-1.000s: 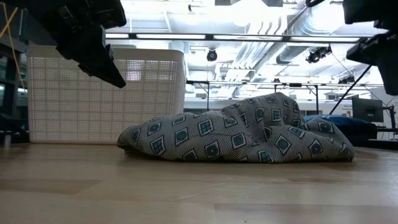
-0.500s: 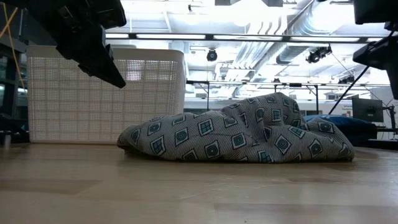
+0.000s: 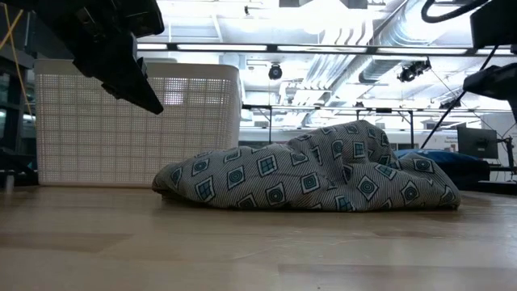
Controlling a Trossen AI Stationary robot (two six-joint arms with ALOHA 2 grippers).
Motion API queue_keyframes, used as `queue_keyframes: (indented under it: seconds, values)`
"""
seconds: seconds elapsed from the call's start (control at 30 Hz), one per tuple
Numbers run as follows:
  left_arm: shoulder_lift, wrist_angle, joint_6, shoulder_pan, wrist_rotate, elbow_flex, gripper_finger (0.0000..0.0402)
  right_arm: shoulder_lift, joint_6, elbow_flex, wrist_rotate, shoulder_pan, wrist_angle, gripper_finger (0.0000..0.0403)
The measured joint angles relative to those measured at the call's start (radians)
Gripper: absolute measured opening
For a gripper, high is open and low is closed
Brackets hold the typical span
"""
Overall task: Pick & place medical supplies in basket/bin
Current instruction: Put the top blue pill bottle into the black bin
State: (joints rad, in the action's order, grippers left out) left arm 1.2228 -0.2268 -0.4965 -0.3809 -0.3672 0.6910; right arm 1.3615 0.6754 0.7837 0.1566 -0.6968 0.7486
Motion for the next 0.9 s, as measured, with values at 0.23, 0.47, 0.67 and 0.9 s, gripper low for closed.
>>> queue_keyframes:
  seconds: [0.23, 0.47, 0.67, 0.9]
  values:
    - [0.000, 0.000, 0.000, 0.000, 0.000, 0.000, 0.0074, 0.034, 0.000, 0.000, 0.002, 0.001, -0.013, 0.0181]
    - [0.000, 0.000, 0.000, 0.000, 0.000, 0.000, 0.0074, 0.046, -0.015, 0.000, -0.001, 0.001, -0.028, 0.0181]
    - [0.000, 0.000, 0.000, 0.000, 0.000, 0.000, 0.0074, 0.046, -0.017, 0.000, -0.002, 0.001, -0.028, 0.0180]
    - [0.000, 0.000, 0.000, 0.000, 0.000, 0.000, 0.0074, 0.046, -0.017, 0.000, -0.002, 0.001, -0.028, 0.0145]
